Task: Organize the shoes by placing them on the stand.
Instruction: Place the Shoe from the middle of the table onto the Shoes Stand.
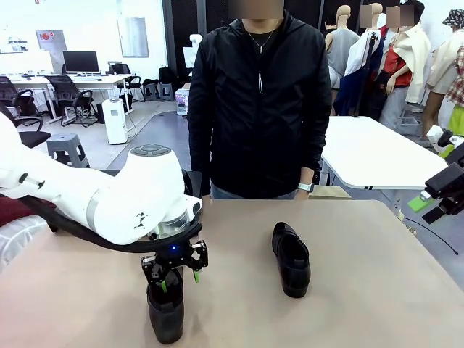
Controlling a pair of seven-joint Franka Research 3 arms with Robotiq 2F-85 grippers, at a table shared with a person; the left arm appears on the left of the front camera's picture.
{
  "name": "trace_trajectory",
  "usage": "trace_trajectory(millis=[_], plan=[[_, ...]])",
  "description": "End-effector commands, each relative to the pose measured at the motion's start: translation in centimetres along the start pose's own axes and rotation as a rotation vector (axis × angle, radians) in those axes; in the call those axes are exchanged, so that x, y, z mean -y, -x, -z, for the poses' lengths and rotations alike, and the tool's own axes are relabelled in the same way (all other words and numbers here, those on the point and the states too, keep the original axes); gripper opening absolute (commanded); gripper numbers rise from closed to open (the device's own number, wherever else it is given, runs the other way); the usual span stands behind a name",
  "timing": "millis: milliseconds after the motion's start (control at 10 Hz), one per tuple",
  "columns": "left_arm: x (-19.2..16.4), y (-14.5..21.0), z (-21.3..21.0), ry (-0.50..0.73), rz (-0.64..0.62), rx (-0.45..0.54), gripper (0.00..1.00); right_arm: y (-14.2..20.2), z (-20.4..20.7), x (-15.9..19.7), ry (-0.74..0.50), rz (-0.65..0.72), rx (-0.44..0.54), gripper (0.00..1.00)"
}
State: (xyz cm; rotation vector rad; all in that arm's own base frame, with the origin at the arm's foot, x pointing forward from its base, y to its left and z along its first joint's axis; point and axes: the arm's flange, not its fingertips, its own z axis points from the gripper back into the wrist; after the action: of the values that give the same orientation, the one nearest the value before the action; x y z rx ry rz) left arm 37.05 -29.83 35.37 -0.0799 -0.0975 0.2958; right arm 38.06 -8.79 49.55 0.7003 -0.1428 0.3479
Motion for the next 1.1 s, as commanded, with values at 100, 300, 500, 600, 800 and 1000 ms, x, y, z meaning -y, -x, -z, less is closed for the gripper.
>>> trace_trajectory(millis=[100,300,500,600,800,1000], plan=[[0.6,-0.3,-0.1,-0.036,-0.038,0.013,0.0,-0.3,-0.3,-0.2,0.008,0.024,-0.001,1.0],[0.3,-0.5,-0.1,-0.045,-0.054,-0.006,0.0,-0.3,-0.3,-0.2,0.008,0.024,-0.001,1.0],[0.0,-0.4,-0.3,-0.073,-0.063,-0.022,0.0,-0.3,-0.3,-0.2,0.008,0.024,-0.001,1.0],[-0.4,-0.2,-0.9,-0.074,-0.053,-0.036,0.0,-0.3,-0.3,-0.2,0.008,0.024,-0.001,1.0],[-1.7,0.8,-3.0,-0.053,-0.006,-0.052,0.0,-0.3,-0.3,-0.2,0.008,0.024,-0.001,1.0],[-4.2,3.6,-8.0,-0.01,0.102,-0.007,0.0,-0.3,-0.3,-0.2,0.008,0.024,-0.001,1.0]])
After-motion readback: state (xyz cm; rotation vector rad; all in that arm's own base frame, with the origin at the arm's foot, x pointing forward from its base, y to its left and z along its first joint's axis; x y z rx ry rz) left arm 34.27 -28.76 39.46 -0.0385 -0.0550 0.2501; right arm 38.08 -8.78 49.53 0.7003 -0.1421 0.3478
